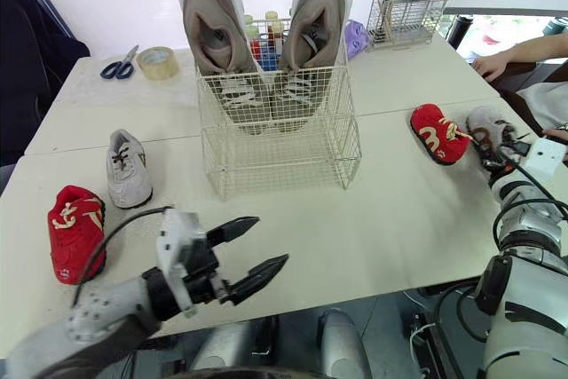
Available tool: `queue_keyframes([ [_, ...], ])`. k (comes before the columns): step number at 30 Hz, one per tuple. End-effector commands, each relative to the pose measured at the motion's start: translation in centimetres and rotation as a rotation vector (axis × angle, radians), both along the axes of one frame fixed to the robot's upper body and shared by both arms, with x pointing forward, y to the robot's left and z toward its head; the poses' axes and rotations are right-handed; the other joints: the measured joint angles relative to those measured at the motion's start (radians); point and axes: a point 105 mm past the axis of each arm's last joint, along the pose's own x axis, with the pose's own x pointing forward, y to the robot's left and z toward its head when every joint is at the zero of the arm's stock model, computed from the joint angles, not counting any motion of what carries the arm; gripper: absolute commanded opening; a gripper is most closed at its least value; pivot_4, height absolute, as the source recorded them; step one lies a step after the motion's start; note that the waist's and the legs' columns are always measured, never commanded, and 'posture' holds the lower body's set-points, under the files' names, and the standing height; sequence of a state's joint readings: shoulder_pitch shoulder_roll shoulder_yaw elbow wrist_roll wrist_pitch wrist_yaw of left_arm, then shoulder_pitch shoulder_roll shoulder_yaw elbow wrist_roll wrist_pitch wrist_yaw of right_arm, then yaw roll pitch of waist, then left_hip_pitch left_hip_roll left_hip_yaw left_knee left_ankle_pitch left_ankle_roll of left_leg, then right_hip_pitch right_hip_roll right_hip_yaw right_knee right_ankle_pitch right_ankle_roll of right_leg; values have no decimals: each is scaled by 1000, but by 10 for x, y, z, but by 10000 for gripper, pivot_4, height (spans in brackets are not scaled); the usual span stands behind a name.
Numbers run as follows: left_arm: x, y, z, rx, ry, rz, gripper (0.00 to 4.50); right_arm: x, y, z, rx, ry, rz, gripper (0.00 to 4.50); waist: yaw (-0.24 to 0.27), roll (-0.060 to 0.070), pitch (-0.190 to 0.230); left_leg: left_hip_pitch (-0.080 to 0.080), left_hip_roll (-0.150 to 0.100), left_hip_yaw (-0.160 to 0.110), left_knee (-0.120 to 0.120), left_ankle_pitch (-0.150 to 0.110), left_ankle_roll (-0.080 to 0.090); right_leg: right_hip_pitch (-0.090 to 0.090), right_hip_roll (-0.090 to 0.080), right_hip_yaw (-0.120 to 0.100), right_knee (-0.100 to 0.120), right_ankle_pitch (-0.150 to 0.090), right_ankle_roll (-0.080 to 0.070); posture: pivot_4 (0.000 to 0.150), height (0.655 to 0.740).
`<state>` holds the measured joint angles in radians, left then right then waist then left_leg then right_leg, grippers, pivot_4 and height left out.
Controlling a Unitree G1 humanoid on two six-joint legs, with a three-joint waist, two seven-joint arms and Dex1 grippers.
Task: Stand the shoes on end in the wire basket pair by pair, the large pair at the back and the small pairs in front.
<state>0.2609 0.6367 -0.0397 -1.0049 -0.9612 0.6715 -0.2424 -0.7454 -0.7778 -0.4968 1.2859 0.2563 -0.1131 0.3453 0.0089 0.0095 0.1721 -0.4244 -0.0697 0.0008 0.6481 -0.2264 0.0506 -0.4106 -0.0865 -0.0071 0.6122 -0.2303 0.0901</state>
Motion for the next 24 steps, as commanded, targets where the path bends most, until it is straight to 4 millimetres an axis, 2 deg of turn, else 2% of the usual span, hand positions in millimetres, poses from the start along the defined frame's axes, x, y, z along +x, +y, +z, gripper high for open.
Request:
queue_keyframes([
  [1,-4,21,43,-172,-6,-68,45000,7,-6,152,-226,-410,31,7659,-4,7,6,0,0,0,0,0,0,0,0,0,0,0,0,1500,7400],
  [2,-1,27,51,-188,-5,-73,45000,8,10,194,-312,-511,107,7659,-10,15,10,-1,0,0,2,0,0,-1,0,0,0,0,0,1500,7400],
  [3,1,32,56,-191,-1,-79,45000,8,24,228,-372,-590,167,7659,-19,19,14,-2,-1,1,2,0,0,-3,-1,0,1,0,0,1500,7400],
  [6,6,46,65,-174,15,-75,45000,5,67,286,-493,-731,357,7659,-28,23,15,-1,-1,4,-2,1,3,-5,-2,0,1,0,0,1500,7400],
  [7,7,52,68,-174,21,-68,45000,2,84,303,-531,-768,434,7659,-28,18,17,0,0,3,-3,1,3,-5,-1,0,2,-1,1,1500,7400],
  [9,7,68,74,-186,46,-53,45000,-6,142,336,-638,-831,726,7659,-27,6,17,0,5,3,-7,1,1,-8,5,-1,3,-2,-1,1500,7400],
  [10,7,76,76,-180,56,-46,45000,-11,170,343,-679,-838,879,7659,-32,4,17,-1,8,3,-7,-1,-2,-9,7,-1,4,-2,-2,1500,7400],
  [12,7,92,81,-160,56,-3,45000,-31,227,343,-758,-805,1235,7659,-35,4,17,-1,10,3,-7,-3,-4,-12,8,-1,7,-2,-2,1500,7400],
  [14,8,104,85,-125,47,34,45000,-52,264,333,-779,-753,1513,7659,-31,4,17,-2,10,3,-7,-3,-3,-15,7,-1,9,-3,-2,1500,7400],
  [16,8,115,91,-86,17,76,45000,-73,290,318,-764,-675,1765,7659,-19,3,18,-3,10,3,-7,-3,-3,-16,7,-1,11,-3,-2,1500,7400],
  [18,9,126,103,-70,-25,121,45000,-86,307,294,-818,-538,1948,7659,-6,2,19,-3,9,3,-7,-3,-4,-18,6,-2,11,-3,-3,1500,7400],
  [20,8,134,117,-65,-64,132,45000,-91,317,273,-923,-413,2037,7659,-2,2,18,-3,9,3,-7,-5,-6,-19,6,-2,8,-4,-4,1500,7400],
  [22,6,141,129,-50,-94,130,45000,-99,324,261,-975,-341,2109,7659,1,2,18,-3,8,3,-7,-6,-7,-18,5,-1,5,-4,-5,1500,7400],
  [24,6,145,142,-44,-129,101,45000,-104,331,259,-997,-343,2166,7659,-2,2,19,-3,8,4,-7,-6,-7,-19,4,-1,5,-4,-5,1500,7400],
])
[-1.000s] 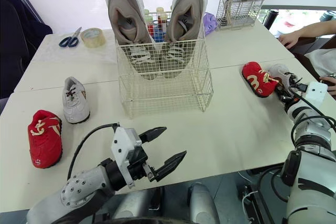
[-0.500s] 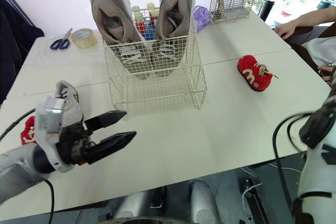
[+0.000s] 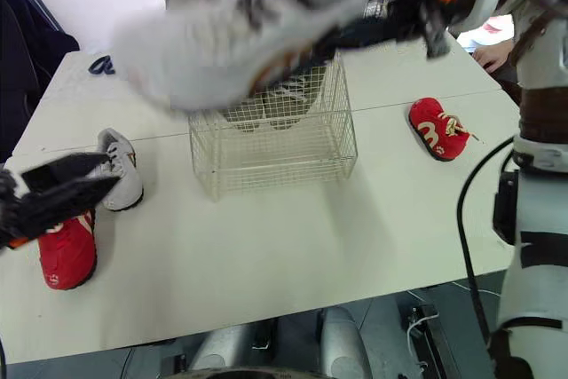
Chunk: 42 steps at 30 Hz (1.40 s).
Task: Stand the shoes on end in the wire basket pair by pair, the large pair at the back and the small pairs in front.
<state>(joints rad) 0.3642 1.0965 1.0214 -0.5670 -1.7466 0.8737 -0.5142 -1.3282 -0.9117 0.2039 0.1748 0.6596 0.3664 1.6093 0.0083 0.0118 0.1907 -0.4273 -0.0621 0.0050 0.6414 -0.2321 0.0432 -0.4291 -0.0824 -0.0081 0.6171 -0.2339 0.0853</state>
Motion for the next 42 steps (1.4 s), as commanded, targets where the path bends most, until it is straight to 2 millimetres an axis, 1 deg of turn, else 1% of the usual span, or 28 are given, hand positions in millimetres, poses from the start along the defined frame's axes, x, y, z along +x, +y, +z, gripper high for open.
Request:
queue_keyframes([
  [1,-4,3,34,-7,-109,-77,45000,-21,14,3,-43,-52,140,7659,-4,0,0,0,0,1,0,0,0,-1,-1,0,0,0,0,1500,7400],
  [3,-2,-5,49,-29,-140,-183,45000,-23,23,-7,-95,-88,202,7659,-8,0,0,0,0,2,0,0,0,-2,-1,0,1,0,0,1500,7400],
  [5,0,-14,55,-69,-110,-293,45000,-27,30,-7,-101,-119,257,7659,-15,-1,0,0,1,3,-2,0,-1,-3,-1,0,1,0,0,1500,7400],
  [7,-2,-27,54,-75,-52,-428,45000,-33,35,-5,-107,-155,306,7659,-22,-1,0,0,1,6,-5,1,-1,-5,-3,0,1,1,0,1500,7400],
  [10,7,-41,51,-70,-22,-518,45000,-39,39,-7,-145,-210,352,7659,-24,-2,0,0,1,15,-10,1,-1,-8,-7,2,4,2,2,1500,7400],
  [12,12,-55,46,-91,18,-601,45000,-40,41,-10,-171,-250,371,7659,-24,-3,1,-1,1,17,-10,1,-1,-10,-7,3,6,3,4,1500,7400],
  [15,15,-72,33,-90,111,-710,45000,-40,42,-14,-198,-266,385,7659,-26,-5,2,-1,1,17,-10,1,0,-12,-7,3,9,3,4,1500,7400],
  [19,20,-86,17,-56,226,-792,45000,-32,46,-23,-259,-336,383,7659,-28,-10,5,-1,2,18,-9,2,0,-14,-8,3,13,3,4,1500,7400],
  [21,21,-92,11,-27,251,-826,45000,-32,48,-25,-270,-351,393,7659,-27,-10,5,0,2,18,-8,2,0,-14,-7,3,14,3,4,1500,7400],
  [24,19,-99,10,-19,253,-889,45000,-30,52,-26,-282,-370,404,7659,-25,-11,5,-1,2,18,-6,2,0,-13,-7,3,14,3,4,1500,7400],
  [28,11,-108,-7,61,296,-953,45000,-30,59,-26,-271,-391,429,7659,-25,-13,6,-1,2,18,-4,2,0,-13,-7,3,15,3,4,1500,7400],
  [30,8,-114,-13,55,308,-987,45000,-32,63,-24,-254,-396,443,7659,-24,-13,6,-1,2,18,-3,2,0,-12,-7,3,15,3,4,1500,7400],
  [33,5,-119,-14,39,303,-1014,45000,-32,65,-22,-244,-398,448,7659,-23,-13,6,-1,3,18,1,1,1,-11,-7,3,16,4,4,1500,7400],
  [36,6,-125,-9,-30,267,-1016,36708,-33,65,-21,-232,-383,443,7403,-21,-13,6,-1,3,18,4,0,3,-10,-7,3,16,3,4,1500,7400],
  [38,10,-126,-7,-57,223,-977,27216,-32,62,-21,-226,-365,427,7403,-21,-14,5,-1,3,18,6,0,4,-9,-8,3,16,3,4,1500,7400],
  [39,11,-127,-6,-63,198,-958,21625,-31,61,-21,-221,-355,415,7403,-21,-14,5,-1,3,18,6,-1,4,-8,-8,3,16,4,4,1500,7400],
  [42,9,-129,-4,-98,156,-932,10525,-29,57,-21,-203,-327,382,7403,-21,-14,5,-1,3,18,6,-1,4,-8,-8,3,16,4,4,1500,7400],
])
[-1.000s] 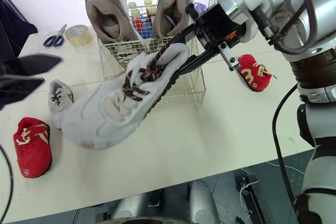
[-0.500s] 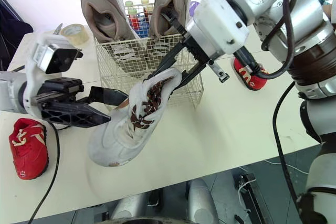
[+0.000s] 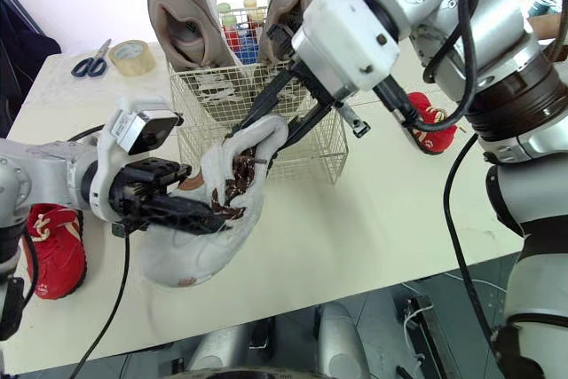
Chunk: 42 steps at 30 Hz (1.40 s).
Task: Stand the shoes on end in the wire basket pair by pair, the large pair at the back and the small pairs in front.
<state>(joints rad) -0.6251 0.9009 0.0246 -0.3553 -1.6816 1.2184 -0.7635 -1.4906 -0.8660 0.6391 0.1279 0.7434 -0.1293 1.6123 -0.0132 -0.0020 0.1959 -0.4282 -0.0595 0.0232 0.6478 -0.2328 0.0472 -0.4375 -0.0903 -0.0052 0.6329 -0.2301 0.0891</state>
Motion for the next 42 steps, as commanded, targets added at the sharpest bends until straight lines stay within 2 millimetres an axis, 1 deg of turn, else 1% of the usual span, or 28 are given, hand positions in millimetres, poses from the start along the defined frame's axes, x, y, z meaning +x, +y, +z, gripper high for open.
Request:
queue_keyframes([
  [1,-10,-3,18,-106,-102,13,7571,-3,-6,13,68,5,-19,7403,0,0,0,0,0,0,0,0,0,0,0,0,0,0,0,1500,7400],
  [2,-14,-5,17,-126,-115,20,6036,2,-7,15,106,6,-56,7403,0,0,0,0,0,0,0,0,0,0,0,0,0,0,0,1500,7400],
  [4,-16,-9,15,-173,-150,67,6036,15,-13,20,187,20,-160,7403,0,0,0,0,0,0,0,0,0,0,0,0,0,0,0,1500,7400],
  [6,-13,-11,14,-212,-166,135,6036,29,-21,27,276,57,-266,7403,1,0,0,0,0,0,0,0,0,0,0,0,0,0,0,1500,7400],
  [8,-11,-11,11,-241,-169,201,6036,48,-36,34,376,123,-410,7403,1,0,0,0,0,0,0,-1,-1,1,0,0,0,0,-1,1500,7400],
  [10,-10,-11,8,-264,-176,271,5932,71,-58,35,482,187,-595,15491,1,-1,-1,0,0,0,0,-1,-2,1,0,0,0,1,-1,1500,7400],
  [12,-9,-11,8,-299,-179,332,5932,84,-81,25,548,256,-749,23041,11,-5,-3,1,0,0,0,-1,-3,2,-1,0,-1,0,-2,1500,7400],
  [13,-10,-11,8,-320,-176,354,5932,85,-87,24,603,333,-789,28891,25,-6,-4,1,0,0,0,-2,-3,3,-1,0,-2,-1,-5,1500,7400],
  [14,-11,-12,8,-338,-174,372,5932,85,-92,24,657,403,-813,35967,26,-6,-4,1,0,0,0,-2,-2,4,-1,-1,-5,-1,-6,1500,7400],
  [16,-10,-14,8,-377,-169,406,5932,79,-96,24,758,593,-817,44626,22,-6,-4,0,-1,2,0,-3,-1,4,-3,0,-5,0,-6,1500,7400],
  [18,-8,-17,8,-414,-165,429,5932,65,-91,23,807,857,-738,44626,17,-6,-4,1,0,3,0,-3,0,3,-3,0,-5,1,-4,1500,7400],
  [19,-6,-18,8,-430,-162,434,5932,54,-86,19,792,983,-678,44626,17,-6,-4,1,0,3,0,-3,0,3,-3,0,-4,2,-3,1500,7400],
  [20,-5,-19,8,-440,-163,439,5932,46,-83,16,777,1068,-640,44626,18,-6,-4,1,0,3,-1,-2,2,3,-2,0,-4,2,-2,1500,7400],
  [23,1,-20,7,-452,-173,450,5932,35,-74,4,745,1225,-605,44626,20,-6,-4,2,2,3,0,-1,2,3,-1,-1,-3,3,-2,1500,7400],
  [25,4,-19,7,-452,-184,451,5932,32,-69,-4,722,1299,-602,44626,20,-6,-4,2,2,3,1,-1,2,5,-1,-1,-4,1,-4,1500,7400],
  [31,9,-12,7,-434,-224,451,5932,18,-55,-23,589,1398,-596,44626,23,-6,-4,2,2,3,3,-1,3,6,-1,-1,-6,2,-5,1500,7400],
  [38,10,-9,7,-408,-255,409,5932,8,-43,-30,466,1451,-544,44626,22,-6,-4,2,2,3,2,-1,3,6,-1,-1,-6,2,-5,1500,7400],
  [42,11,-9,6,-400,-263,395,5932,7,-36,-31,449,1455,-529,44626,22,-6,-4,2,2,3,2,-1,3,6,-1,-1,-6,2,-5,1500,7400],
])
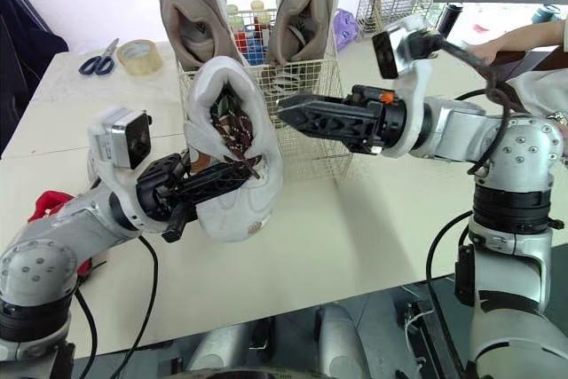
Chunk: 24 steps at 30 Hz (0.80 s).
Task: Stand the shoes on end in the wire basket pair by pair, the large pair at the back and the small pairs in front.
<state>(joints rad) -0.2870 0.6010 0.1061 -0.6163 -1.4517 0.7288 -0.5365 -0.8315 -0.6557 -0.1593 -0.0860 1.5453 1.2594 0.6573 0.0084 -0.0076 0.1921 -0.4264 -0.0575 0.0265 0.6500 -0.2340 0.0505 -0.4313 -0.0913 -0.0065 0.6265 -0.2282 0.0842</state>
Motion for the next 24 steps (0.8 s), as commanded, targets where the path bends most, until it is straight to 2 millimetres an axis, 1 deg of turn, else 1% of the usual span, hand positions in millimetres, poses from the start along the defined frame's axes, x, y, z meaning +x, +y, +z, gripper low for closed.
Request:
queue_keyframes([
  [1,-3,1,8,-10,-53,-14,5932,-10,8,10,16,-59,53,44626,0,0,0,0,0,0,0,0,0,0,0,0,0,0,0,1500,7400],
  [5,-2,-1,8,-10,-56,-23,5932,-11,12,9,21,-57,74,44626,0,0,0,0,0,0,0,0,0,0,0,0,0,0,0,1500,7400],
  [7,-1,-2,7,-13,-52,-22,5932,-15,15,12,33,-61,104,39467,0,0,0,0,0,0,0,0,0,0,0,0,0,0,0,1500,7400],
  [8,0,-2,7,-13,-51,-21,5932,-18,17,12,36,-65,123,36027,-1,0,0,0,0,0,0,0,0,0,0,0,-1,0,0,1500,7400],
  [10,1,-2,6,-13,-50,-21,5932,-22,18,12,37,-69,146,26608,-1,0,0,0,0,0,0,0,0,0,0,0,-1,0,0,1500,7400],
  [11,1,-2,6,-13,-50,-21,5932,-24,19,12,36,-71,153,20568,-1,0,0,0,0,0,-1,0,0,0,0,0,-1,0,0,1500,7400],
  [13,1,-2,6,-14,-50,-21,5932,-25,19,12,36,-72,157,10135,-2,0,0,0,0,0,-1,0,0,0,0,0,-1,0,0,1500,7400],
  [15,3,-2,9,-24,-54,-17,5932,-26,21,9,23,-77,154,886,-2,0,0,0,0,0,-1,0,0,0,0,0,-2,0,0,1500,7400],
  [17,4,-1,11,-32,-58,-13,5932,-25,22,7,12,-80,145,149,-2,0,0,0,0,0,-1,0,0,0,0,0,-2,0,0,1500,7400],
  [21,5,6,19,-63,-71,2,5932,-8,14,12,54,-118,29,149,-3,0,0,0,0,0,-2,0,0,0,0,0,-3,0,0,1500,7400],
  [24,5,12,23,-72,-76,18,5932,0,3,19,97,-108,-11,10310,-3,0,0,0,0,0,-2,0,0,0,0,0,-3,0,0,1500,7400],
])
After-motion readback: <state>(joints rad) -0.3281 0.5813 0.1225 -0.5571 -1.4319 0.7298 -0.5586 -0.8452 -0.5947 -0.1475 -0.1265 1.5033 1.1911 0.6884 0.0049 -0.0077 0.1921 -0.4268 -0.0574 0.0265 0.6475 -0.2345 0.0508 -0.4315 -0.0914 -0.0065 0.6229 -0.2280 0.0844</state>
